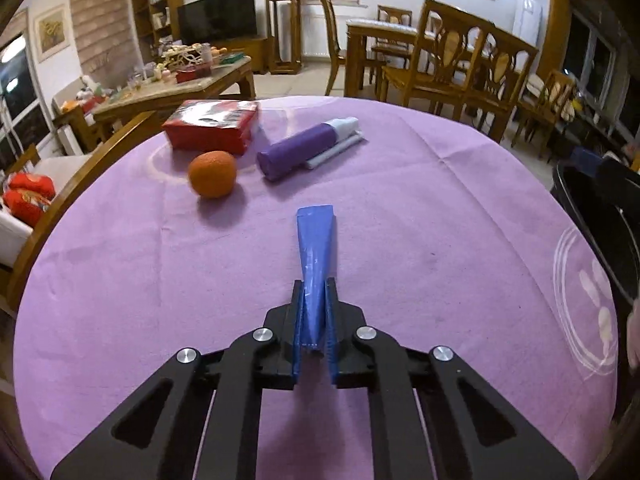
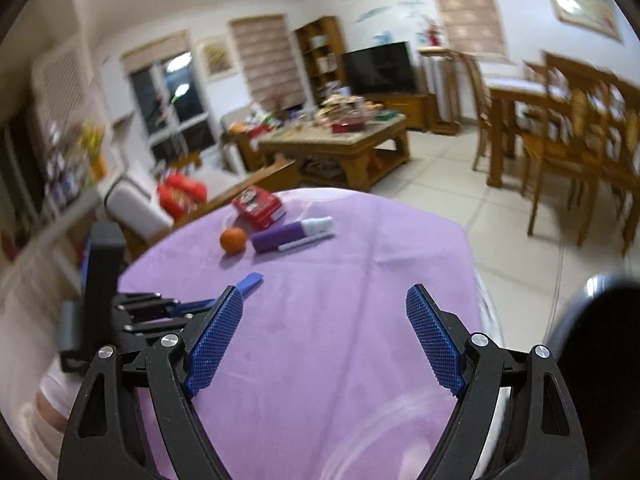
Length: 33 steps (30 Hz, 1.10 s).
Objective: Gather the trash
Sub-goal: 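Return to the table and grasp the blue plastic strip with left tool, then grasp the purple marker with right tool while left tool holds the strip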
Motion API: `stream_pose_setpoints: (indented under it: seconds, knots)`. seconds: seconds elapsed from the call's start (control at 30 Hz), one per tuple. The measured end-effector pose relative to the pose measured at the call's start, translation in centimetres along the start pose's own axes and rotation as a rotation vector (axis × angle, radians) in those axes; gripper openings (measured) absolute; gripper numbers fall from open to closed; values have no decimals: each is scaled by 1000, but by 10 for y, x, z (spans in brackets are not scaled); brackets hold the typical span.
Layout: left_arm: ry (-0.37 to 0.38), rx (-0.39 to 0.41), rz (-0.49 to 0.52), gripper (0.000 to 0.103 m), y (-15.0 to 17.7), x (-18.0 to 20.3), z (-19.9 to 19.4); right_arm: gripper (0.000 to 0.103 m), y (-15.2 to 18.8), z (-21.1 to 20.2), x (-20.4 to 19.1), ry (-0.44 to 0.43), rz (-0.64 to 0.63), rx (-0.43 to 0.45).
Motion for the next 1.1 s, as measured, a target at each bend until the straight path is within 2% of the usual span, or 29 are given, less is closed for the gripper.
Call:
stream_pose_setpoints:
  seconds: [0.1, 0.23, 0.37, 0.47, 0.67, 0.77, 0.83, 0.87, 1.0, 1.1]
  knots:
    - [16, 41, -61, 9, -2, -14, -7, 83, -16, 30, -13, -15, -112, -35]
    - [47, 53, -114, 9, -1, -25, -10, 83, -33, 88, -29, -31, -264, -121]
    - [57, 67, -139, 9, -4, -29, -11, 76, -39, 142, -36, -25, -423, -201]
    - [62, 71, -148, 9, -4, -30, -12, 76, -38, 178, -40, -25, -528, -251]
    - [64, 77, -147, 9, -5, -32, -13, 76, -37, 225, -52, -59, -661, -309]
    - [61, 80, -147, 9, -4, -32, -14, 76, -39, 236, -59, -97, -669, -322]
    - [61, 81, -147, 9, -4, -32, -15, 70, -42, 240, -58, -121, -633, -347]
    - [60, 80, -147, 9, -4, -32, -15, 64, -43, 241, -58, -149, -600, -366]
    - [61, 83, -147, 9, -4, -31, -16, 30, -40, 236, -62, -202, -533, -411]
    - [62, 85, -152, 9, -5, -32, -17, 29, -34, 225, -68, -164, -502, -416]
Point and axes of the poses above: each gripper's, at about its wrist camera, not at the fingertips, and z roughly the way its jaws point, x to its right, y to its underside, the point moved 5 cm from there along z, roughly the way its jaws point
